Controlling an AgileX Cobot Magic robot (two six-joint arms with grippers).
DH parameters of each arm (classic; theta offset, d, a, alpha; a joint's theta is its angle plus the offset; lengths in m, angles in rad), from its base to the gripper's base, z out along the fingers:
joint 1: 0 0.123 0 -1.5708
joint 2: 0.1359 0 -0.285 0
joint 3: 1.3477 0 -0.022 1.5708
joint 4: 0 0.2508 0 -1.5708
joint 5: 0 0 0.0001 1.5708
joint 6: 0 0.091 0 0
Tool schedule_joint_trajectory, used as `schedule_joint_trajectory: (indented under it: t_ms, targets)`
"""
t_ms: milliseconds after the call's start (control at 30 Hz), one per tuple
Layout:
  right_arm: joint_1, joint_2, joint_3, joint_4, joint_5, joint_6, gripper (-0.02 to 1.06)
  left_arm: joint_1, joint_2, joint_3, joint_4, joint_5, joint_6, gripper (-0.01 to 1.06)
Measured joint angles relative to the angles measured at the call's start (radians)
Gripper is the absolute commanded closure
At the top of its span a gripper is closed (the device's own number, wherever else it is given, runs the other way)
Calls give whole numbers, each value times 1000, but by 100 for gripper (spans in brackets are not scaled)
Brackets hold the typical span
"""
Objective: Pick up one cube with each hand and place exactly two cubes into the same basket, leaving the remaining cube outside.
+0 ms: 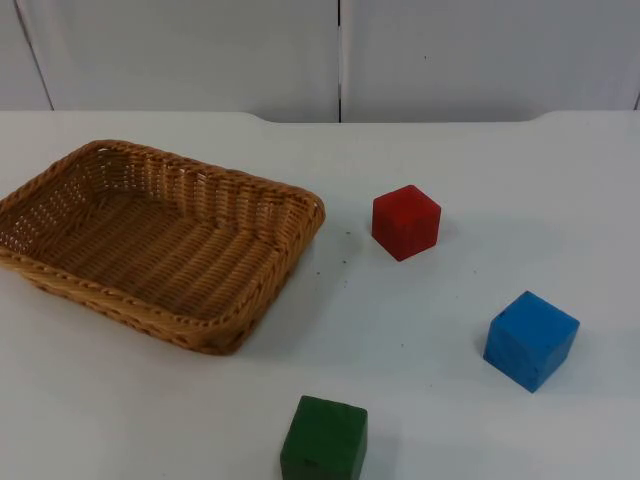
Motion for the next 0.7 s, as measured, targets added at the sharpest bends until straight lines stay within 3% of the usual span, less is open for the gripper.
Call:
schedule_joint_trajectory:
  t_ms: [333, 700]
  targets:
    - [0, 120, -91, 4, 4, -40, -1, 0, 196, -45, -116, -20, 14, 0]
    - [0, 314, -227, 4, 12, -54, -1, 0, 344, -145, -152, -24, 53, 0]
